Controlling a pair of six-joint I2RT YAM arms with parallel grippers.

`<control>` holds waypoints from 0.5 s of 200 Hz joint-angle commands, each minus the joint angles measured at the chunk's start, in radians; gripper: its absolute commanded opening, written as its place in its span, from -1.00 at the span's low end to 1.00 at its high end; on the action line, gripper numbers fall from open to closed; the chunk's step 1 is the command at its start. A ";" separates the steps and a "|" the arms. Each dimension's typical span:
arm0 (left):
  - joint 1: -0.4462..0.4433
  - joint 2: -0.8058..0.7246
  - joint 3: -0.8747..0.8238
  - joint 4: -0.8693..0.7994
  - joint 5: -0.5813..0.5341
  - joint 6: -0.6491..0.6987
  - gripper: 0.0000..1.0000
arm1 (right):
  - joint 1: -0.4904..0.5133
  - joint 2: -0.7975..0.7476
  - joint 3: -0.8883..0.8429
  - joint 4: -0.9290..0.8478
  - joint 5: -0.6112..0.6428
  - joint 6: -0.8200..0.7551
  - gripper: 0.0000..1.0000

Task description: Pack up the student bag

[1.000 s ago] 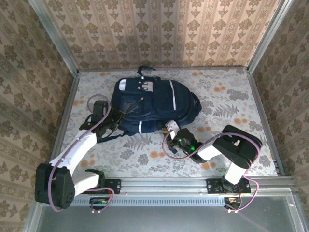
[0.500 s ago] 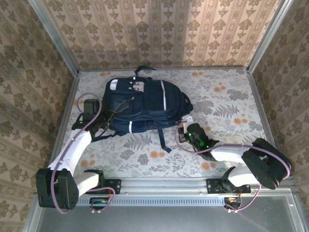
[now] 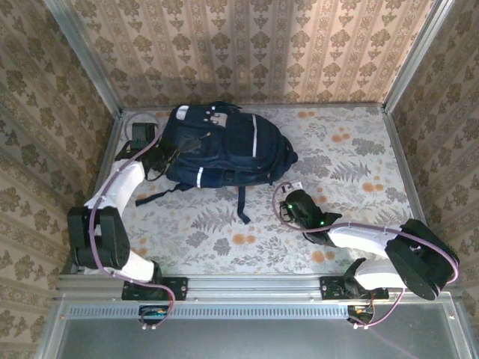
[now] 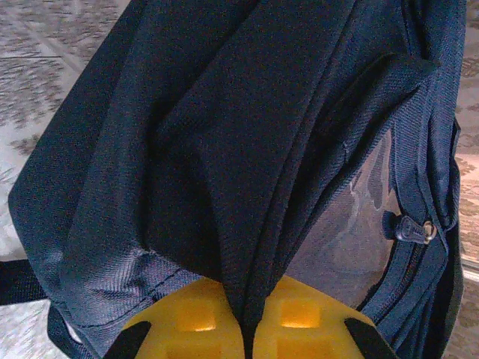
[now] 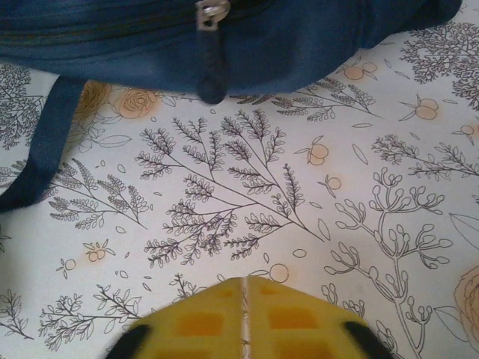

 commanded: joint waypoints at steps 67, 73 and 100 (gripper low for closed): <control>0.005 -0.167 -0.107 -0.004 0.002 0.035 -1.00 | -0.121 0.059 0.067 0.199 -0.162 -0.178 -0.13; 0.005 -0.168 -0.109 -0.005 0.010 0.035 -1.00 | -0.131 0.081 0.088 0.201 -0.192 -0.184 -0.12; 0.009 -0.167 -0.113 -0.012 0.019 0.042 -1.00 | -0.205 0.205 0.193 0.161 -0.317 -0.142 -0.09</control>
